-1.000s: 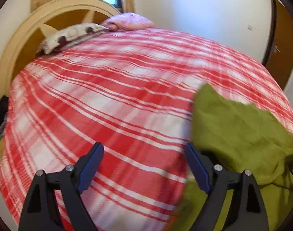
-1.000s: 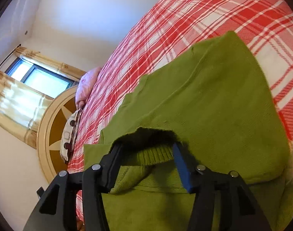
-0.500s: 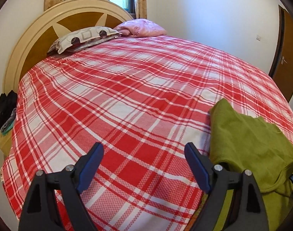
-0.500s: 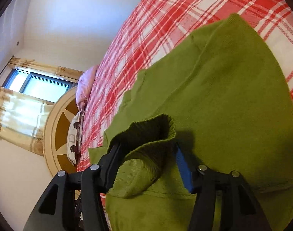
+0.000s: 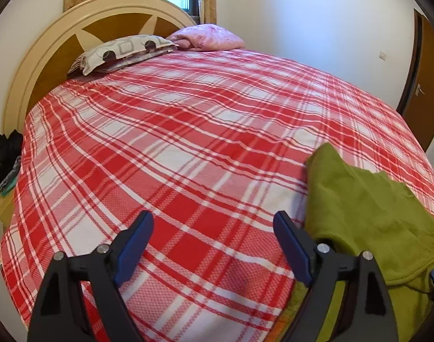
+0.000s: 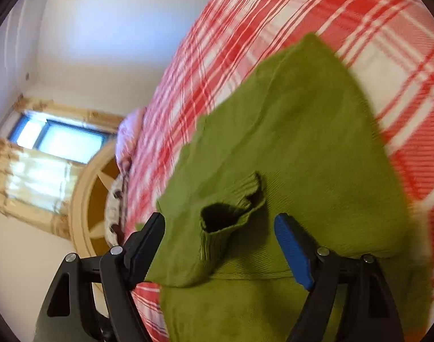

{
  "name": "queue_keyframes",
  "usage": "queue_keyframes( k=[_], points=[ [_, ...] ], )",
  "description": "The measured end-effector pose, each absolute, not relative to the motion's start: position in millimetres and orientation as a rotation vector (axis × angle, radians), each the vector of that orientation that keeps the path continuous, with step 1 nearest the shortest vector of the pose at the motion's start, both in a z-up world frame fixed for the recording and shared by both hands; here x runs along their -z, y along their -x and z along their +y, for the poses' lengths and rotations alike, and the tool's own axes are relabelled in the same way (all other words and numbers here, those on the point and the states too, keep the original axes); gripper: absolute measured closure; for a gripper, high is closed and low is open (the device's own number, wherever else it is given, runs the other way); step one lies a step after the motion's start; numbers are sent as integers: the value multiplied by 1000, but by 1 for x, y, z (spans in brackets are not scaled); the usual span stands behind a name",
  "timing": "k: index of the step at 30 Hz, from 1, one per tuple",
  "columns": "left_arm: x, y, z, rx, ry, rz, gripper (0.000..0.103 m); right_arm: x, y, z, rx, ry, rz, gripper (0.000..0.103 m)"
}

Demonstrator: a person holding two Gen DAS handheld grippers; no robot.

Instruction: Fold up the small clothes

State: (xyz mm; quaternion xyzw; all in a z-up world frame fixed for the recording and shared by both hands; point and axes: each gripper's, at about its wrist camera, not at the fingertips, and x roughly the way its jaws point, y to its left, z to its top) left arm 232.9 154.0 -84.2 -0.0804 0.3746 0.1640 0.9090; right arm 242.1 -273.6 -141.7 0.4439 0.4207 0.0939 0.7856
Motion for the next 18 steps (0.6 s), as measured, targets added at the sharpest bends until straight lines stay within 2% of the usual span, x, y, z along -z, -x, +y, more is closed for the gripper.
queue_keyframes(
  k=[3, 4, 5, 6, 7, 10, 16, 18],
  points=[
    [81, -231, 150, -339, 145, 760, 14, 135, -259, -255, -177, -826, 922, 23],
    [80, -231, 150, -339, 145, 758, 14, 133, -263, -249, -170, -774, 932, 29],
    [79, -231, 150, -338, 146, 757, 14, 132, -269, -241, -160, -702, 959, 61],
    [79, -230, 150, -337, 145, 756, 14, 135, -275, -234, -160, -651, 1008, 81],
    [78, -230, 150, -339, 139, 754, 14, 140, -277, -229, -171, -634, 1045, 95],
    [79, -231, 152, -356, 129, 751, 14, 126, -275, -224, -174, -515, 1004, 95],
    [81, -234, 150, -344, 122, 762, 14, 69, -264, -235, -128, -298, 786, 96],
    [80, -234, 146, -337, 110, 756, 14, 67, -267, -242, -112, -247, 785, 96]
  ],
)
